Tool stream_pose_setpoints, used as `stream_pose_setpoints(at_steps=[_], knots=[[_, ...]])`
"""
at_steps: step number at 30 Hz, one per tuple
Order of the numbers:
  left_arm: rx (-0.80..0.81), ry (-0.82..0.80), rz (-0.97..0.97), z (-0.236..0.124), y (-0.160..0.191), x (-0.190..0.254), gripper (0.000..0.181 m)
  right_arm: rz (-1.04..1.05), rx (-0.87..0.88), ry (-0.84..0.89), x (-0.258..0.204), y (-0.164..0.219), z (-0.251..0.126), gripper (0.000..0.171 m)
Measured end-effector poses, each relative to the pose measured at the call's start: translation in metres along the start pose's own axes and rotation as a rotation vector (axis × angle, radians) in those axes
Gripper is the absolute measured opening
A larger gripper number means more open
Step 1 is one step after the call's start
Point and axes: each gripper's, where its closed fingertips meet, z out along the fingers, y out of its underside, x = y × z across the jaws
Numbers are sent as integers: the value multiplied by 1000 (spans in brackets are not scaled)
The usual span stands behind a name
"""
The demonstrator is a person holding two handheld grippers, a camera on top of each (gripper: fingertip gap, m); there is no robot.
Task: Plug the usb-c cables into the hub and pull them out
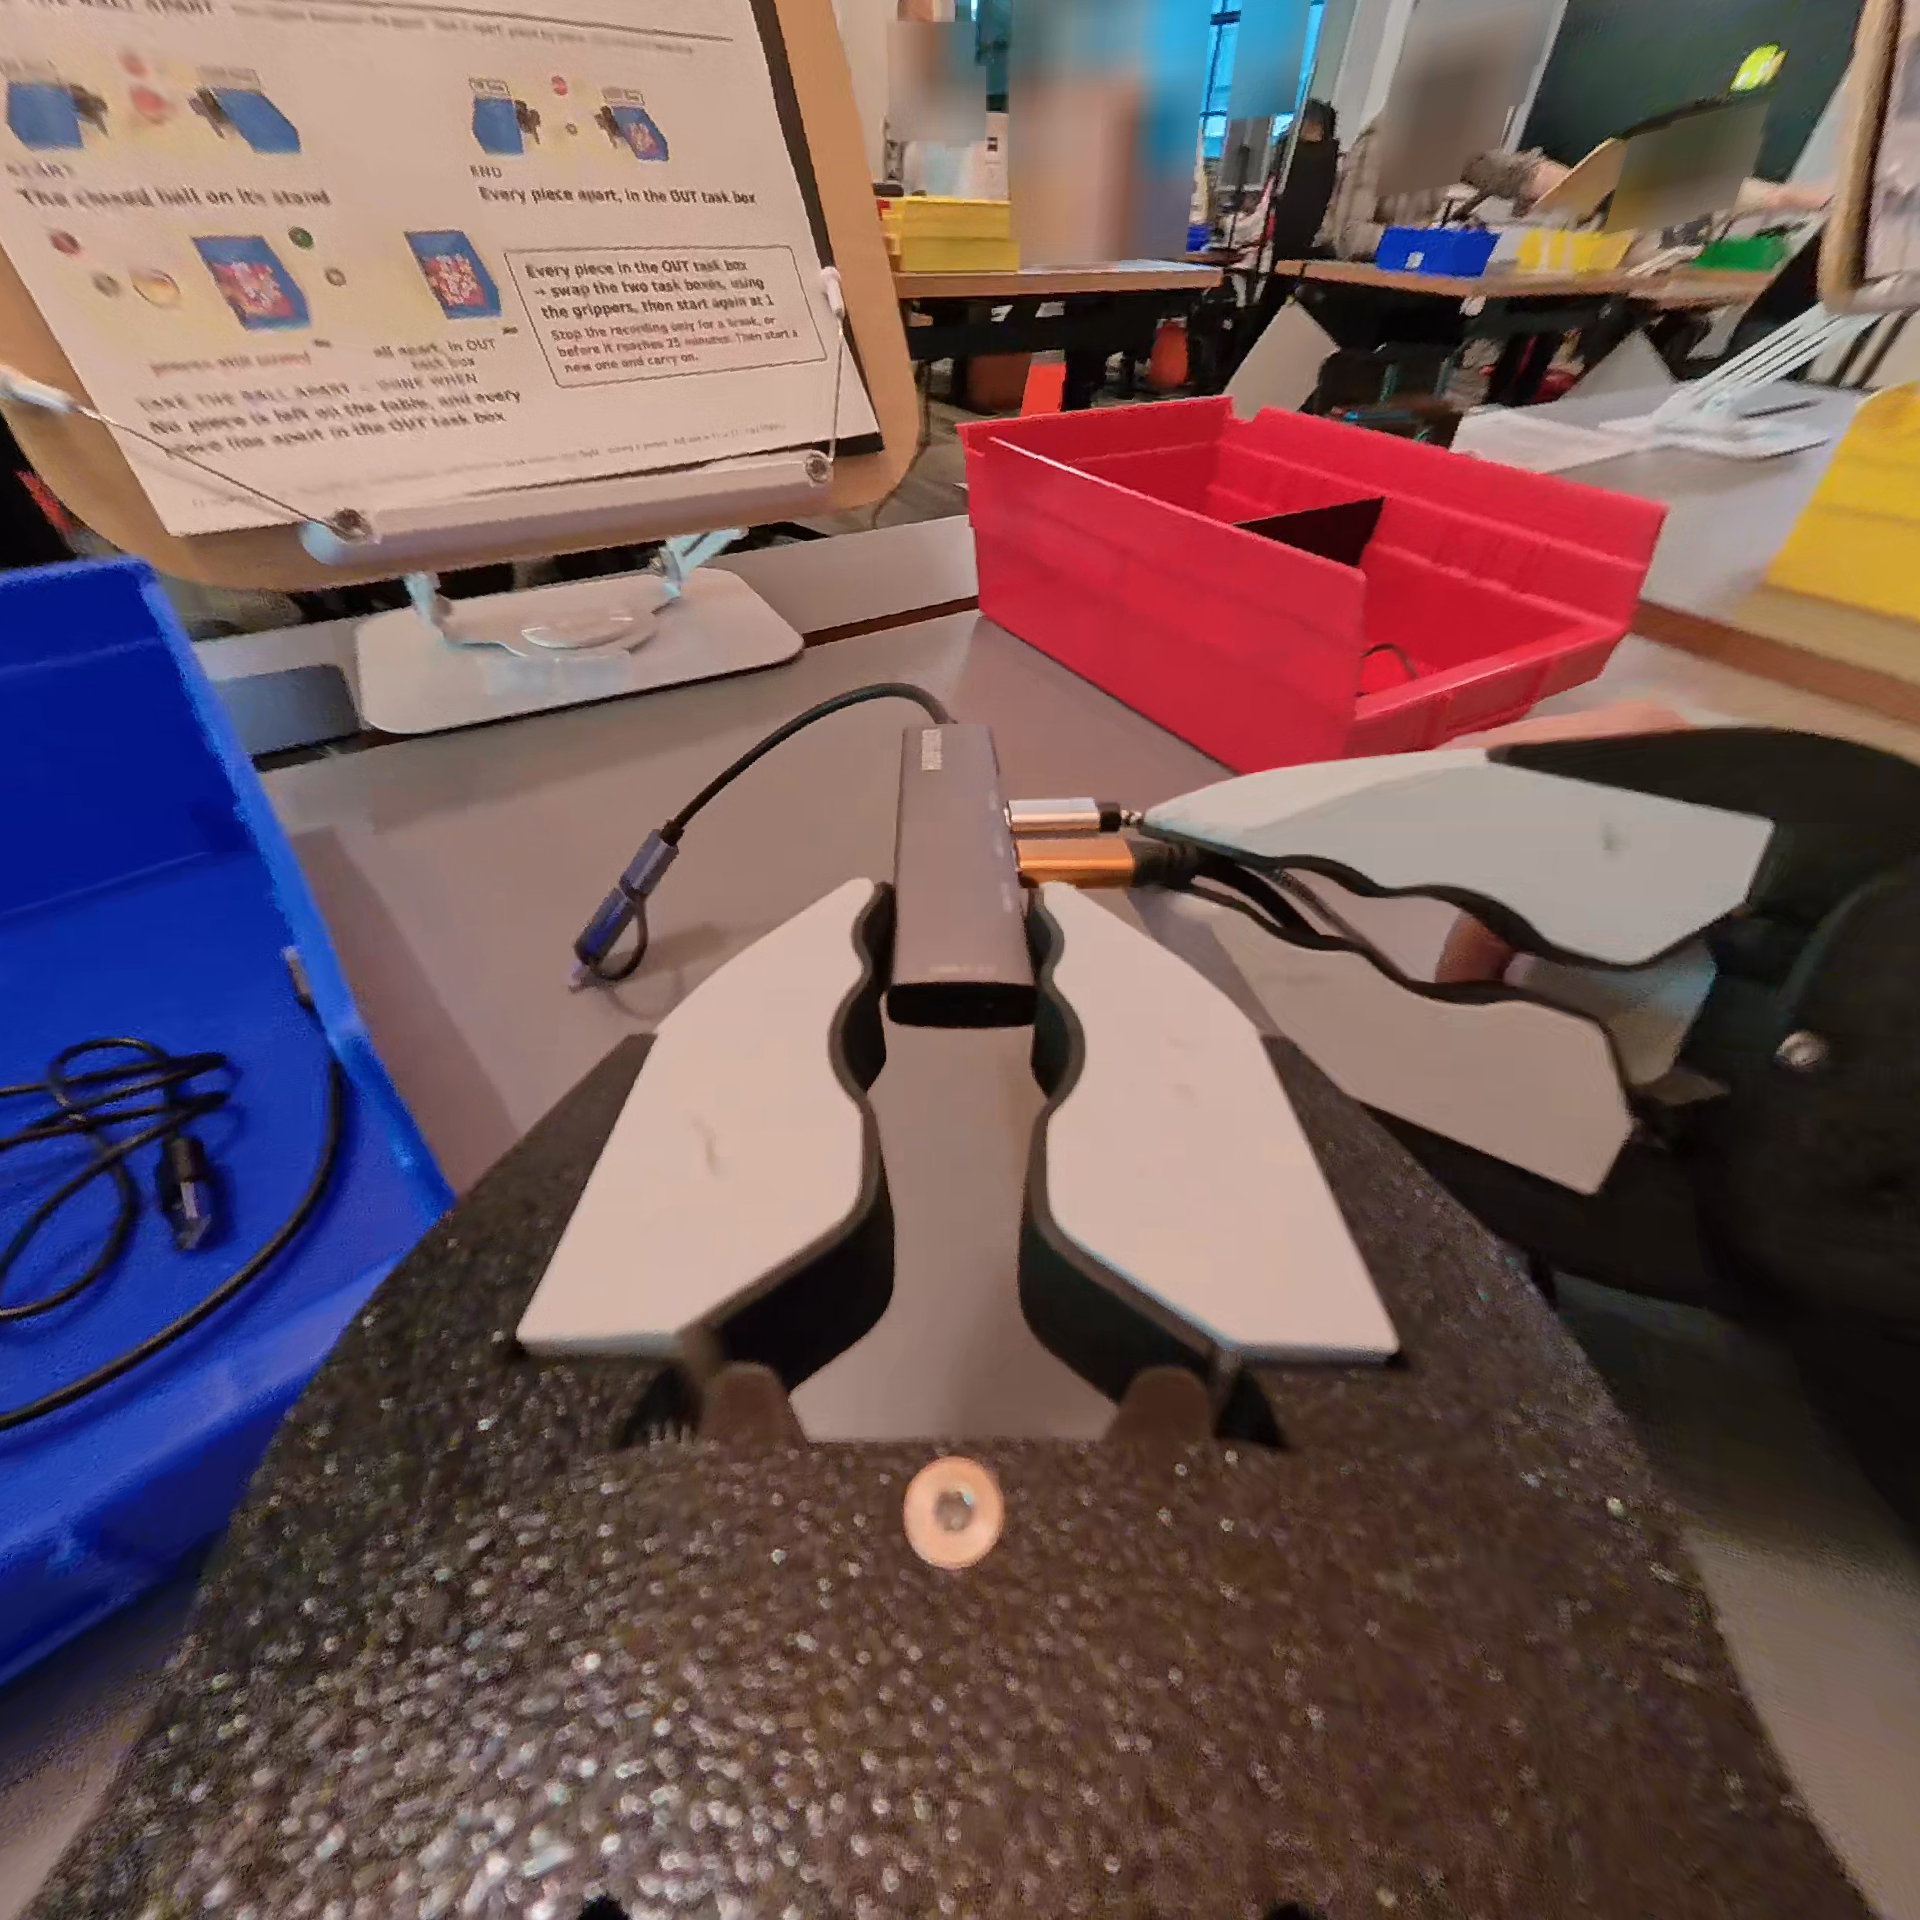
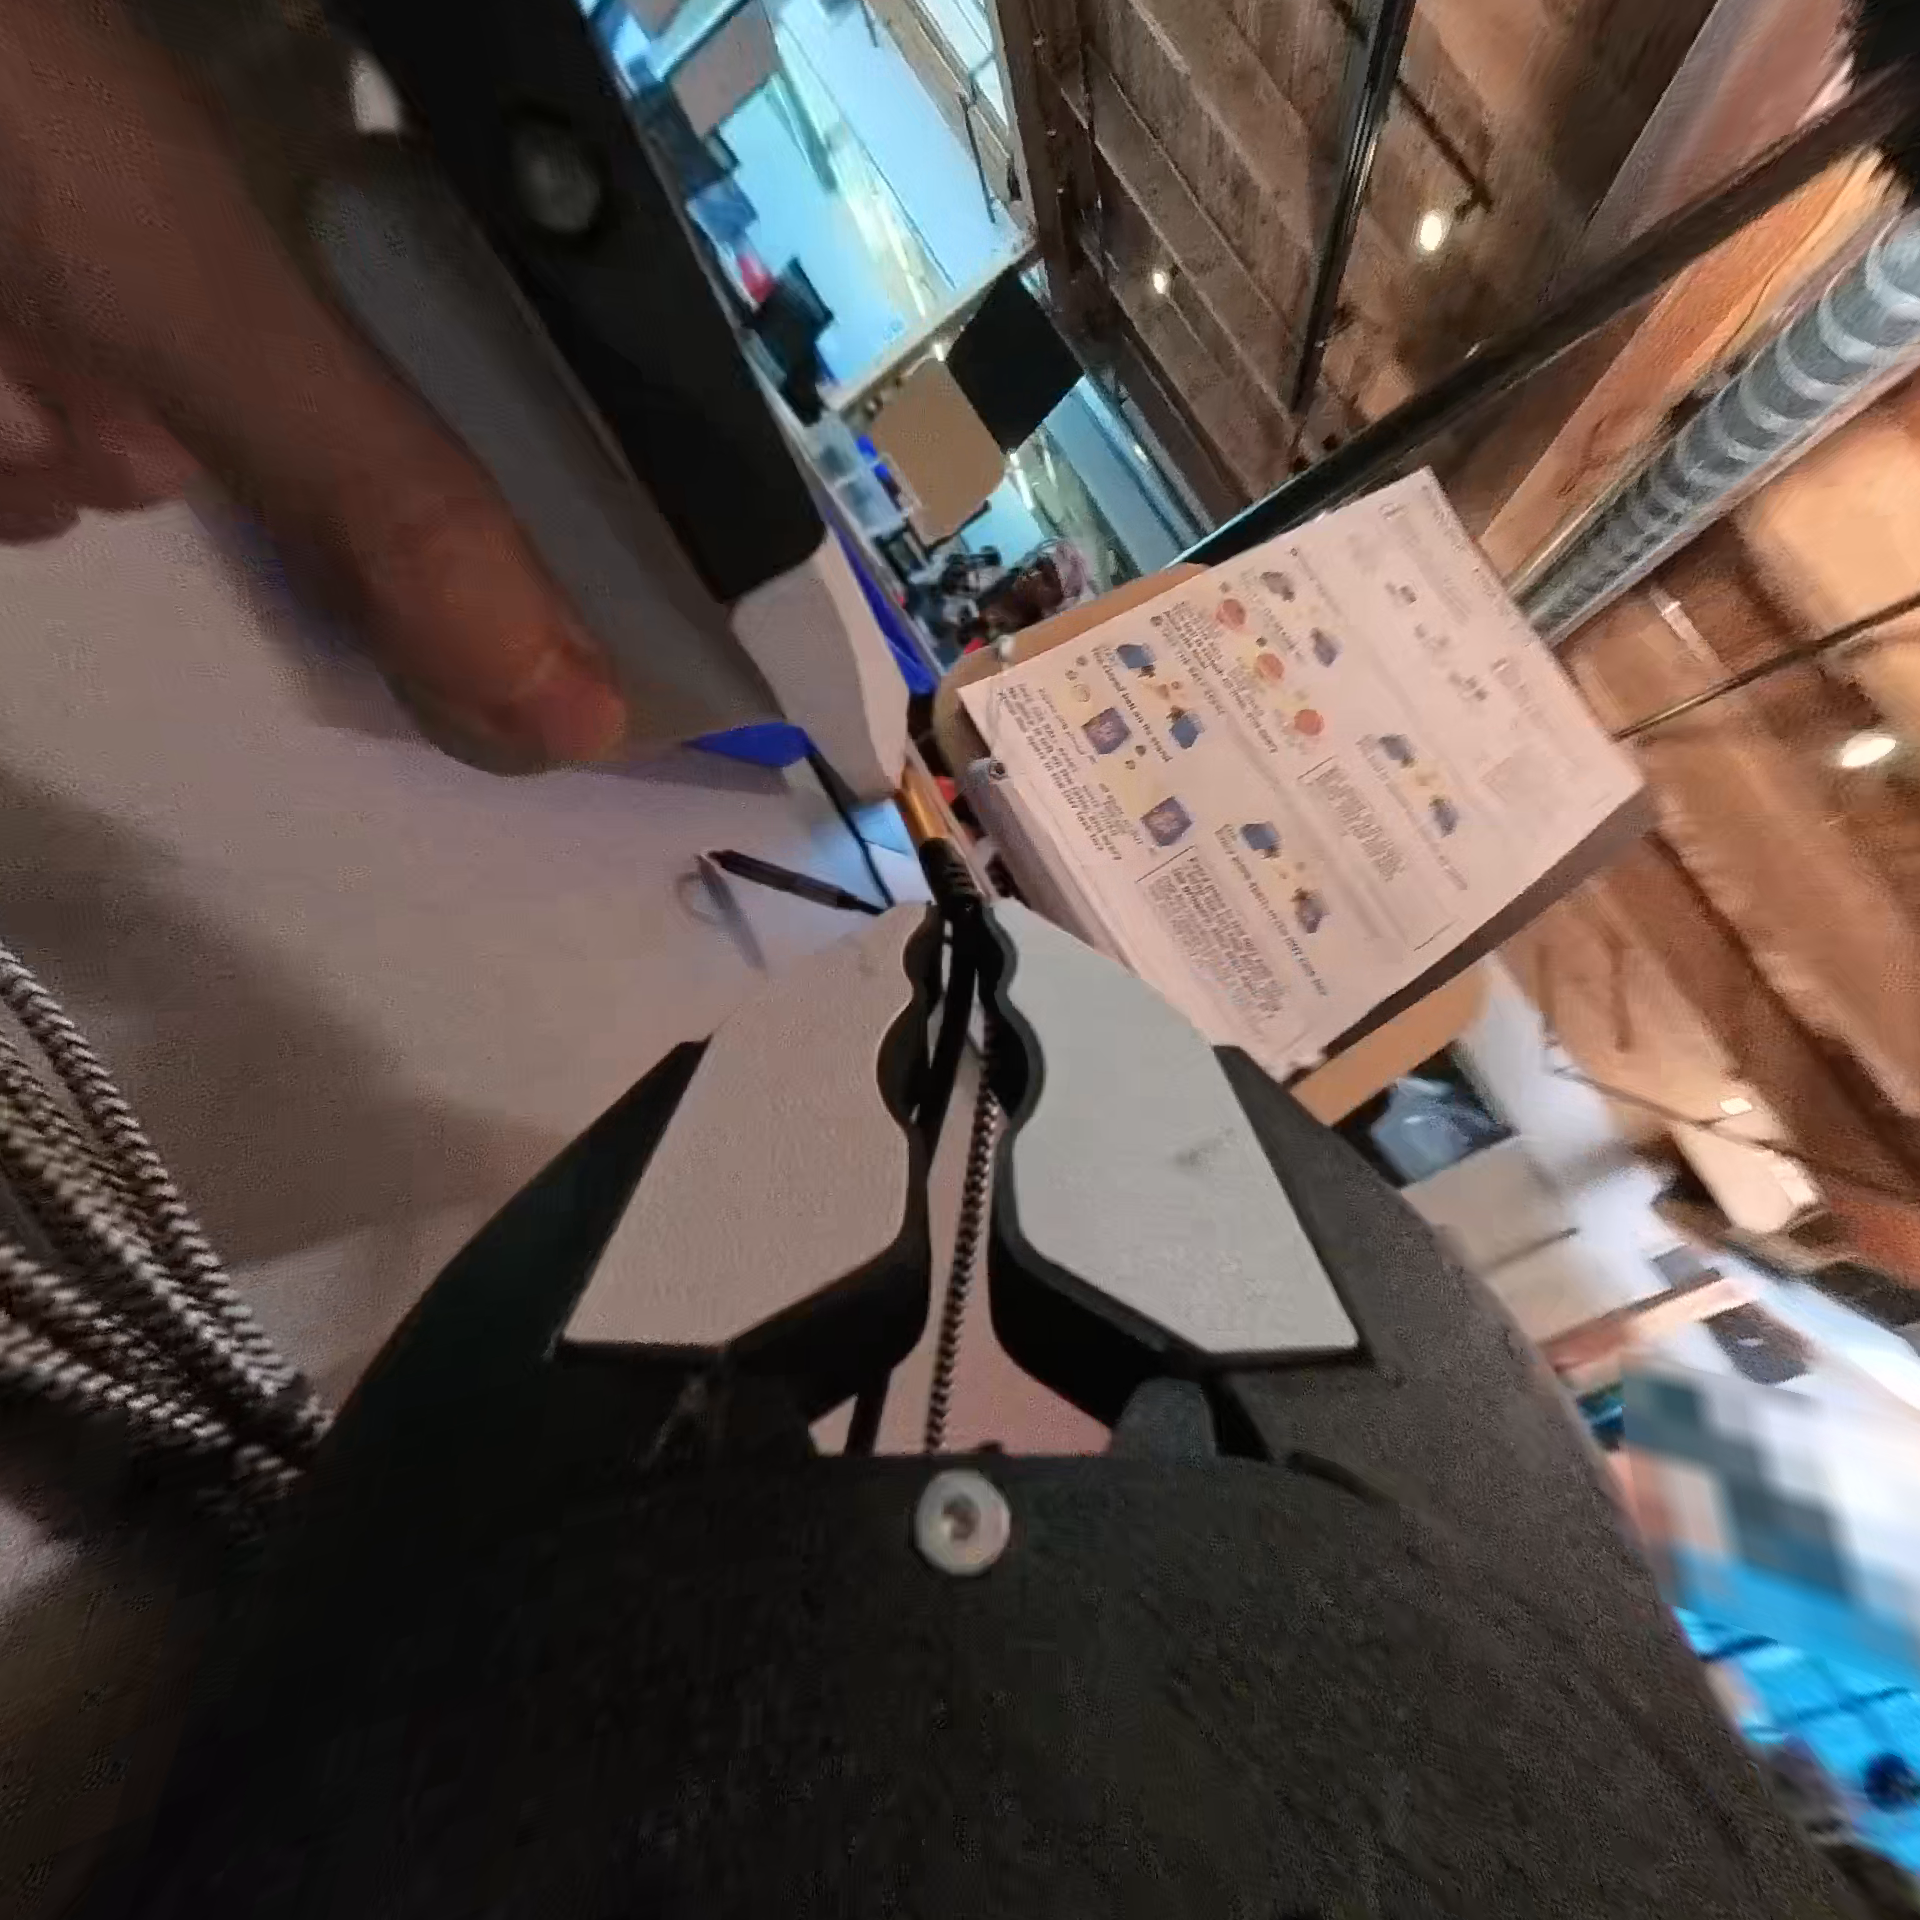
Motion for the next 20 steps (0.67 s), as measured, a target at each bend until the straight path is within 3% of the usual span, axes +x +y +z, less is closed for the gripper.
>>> stream_pose_setpoints(at_steps=[5,11,14,20], knots=[[53,-105,176,-2,-3,-8,24,538,139,-97,9,-13,-8,20],[186,-138,240,-6,-10,-6,24,888,217,-285,6,-29,-12,11],[200,-133,227,-5,-9,-6,24,996,151,-302,3,-23,-5,20],[204,-98,203,-4,-6,-4,24,957,89,-294,-3,-16,-1,15]])
